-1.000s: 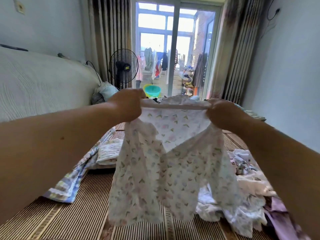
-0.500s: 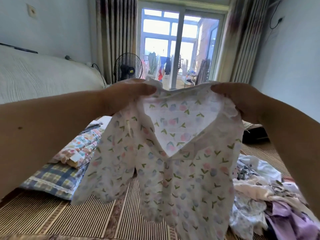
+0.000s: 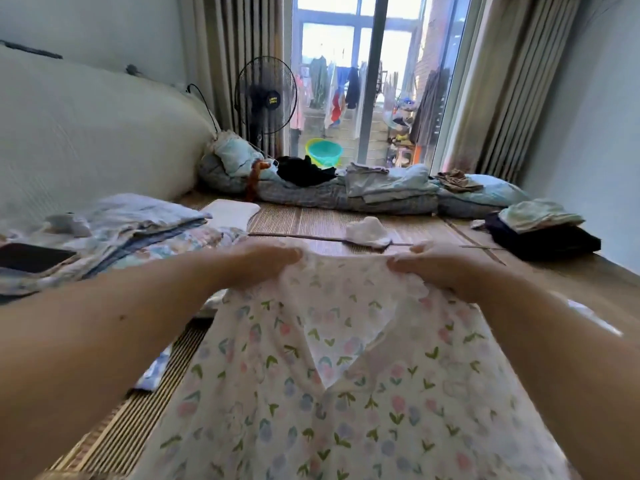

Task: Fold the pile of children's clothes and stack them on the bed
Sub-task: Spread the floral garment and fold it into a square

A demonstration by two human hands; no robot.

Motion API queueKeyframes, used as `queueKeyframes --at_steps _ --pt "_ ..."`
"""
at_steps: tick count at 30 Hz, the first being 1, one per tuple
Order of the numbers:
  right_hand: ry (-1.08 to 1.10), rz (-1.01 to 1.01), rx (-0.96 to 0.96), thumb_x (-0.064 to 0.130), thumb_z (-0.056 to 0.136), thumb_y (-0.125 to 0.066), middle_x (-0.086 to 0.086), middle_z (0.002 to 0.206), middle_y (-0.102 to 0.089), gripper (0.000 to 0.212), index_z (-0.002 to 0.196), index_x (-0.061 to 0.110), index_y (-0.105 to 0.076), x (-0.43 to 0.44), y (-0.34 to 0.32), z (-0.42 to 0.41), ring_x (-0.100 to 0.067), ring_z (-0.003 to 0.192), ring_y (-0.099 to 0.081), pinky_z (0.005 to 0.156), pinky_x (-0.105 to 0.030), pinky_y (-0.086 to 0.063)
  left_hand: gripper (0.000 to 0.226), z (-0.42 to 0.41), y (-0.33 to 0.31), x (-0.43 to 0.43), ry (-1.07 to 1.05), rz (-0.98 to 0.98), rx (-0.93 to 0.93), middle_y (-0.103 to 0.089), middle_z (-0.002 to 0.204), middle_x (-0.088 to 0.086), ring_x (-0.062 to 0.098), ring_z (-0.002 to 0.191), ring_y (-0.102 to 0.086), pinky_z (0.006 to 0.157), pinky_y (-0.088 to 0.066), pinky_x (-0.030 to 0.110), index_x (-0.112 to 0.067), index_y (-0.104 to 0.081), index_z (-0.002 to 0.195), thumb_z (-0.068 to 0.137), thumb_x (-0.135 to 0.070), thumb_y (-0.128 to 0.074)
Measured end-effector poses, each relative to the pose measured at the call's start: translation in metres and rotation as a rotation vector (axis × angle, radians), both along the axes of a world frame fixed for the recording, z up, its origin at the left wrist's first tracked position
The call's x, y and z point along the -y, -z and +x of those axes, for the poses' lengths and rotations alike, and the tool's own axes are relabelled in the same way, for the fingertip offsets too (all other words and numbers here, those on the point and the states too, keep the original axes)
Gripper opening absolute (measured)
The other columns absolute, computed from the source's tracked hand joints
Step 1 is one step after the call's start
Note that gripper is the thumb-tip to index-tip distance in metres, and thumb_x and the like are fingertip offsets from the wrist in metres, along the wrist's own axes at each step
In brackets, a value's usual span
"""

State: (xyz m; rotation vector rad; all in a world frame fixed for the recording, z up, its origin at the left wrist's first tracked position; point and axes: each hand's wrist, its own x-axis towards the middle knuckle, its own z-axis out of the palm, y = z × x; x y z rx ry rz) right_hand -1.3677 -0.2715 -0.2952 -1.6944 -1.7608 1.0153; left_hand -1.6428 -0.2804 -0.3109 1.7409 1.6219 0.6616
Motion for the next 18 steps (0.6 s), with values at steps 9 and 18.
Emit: queueKeyframes --at_steps 9,18 --pt "-0.002 -0.053 0.345 0.035 0.081 -0.071 -0.007 0.091 -0.069 0.029 0.093 0.009 -0.070 -0.133 0.147 -0.028 -0.018 0.075 -0.062 0.057 -0.025 -0.042 0.052 -0.004 0.154 -0.122 0.025 -0.093 -0.423 -0.054 0.132 0.018 0.030 0.121 -0.049 0.090 -0.036 0.029 -0.005 -0.054 0.122 0.097 -0.049 -0.044" --pt "-0.331 0.234 0.396 0.039 0.078 -0.076 0.012 0.103 -0.064 0.036 0.111 0.025 -0.069 -0.131 0.201 -0.041 -0.009 0.098 -0.061 0.077 -0.010 -0.043 0.041 -0.002 0.206 -0.125 0.486 0.192 -0.576 -0.058 0.118 -0.003 0.017 0.110 -0.052 0.093 -0.044 0.032 -0.028 -0.065 0.115 0.076 -0.039 -0.075"
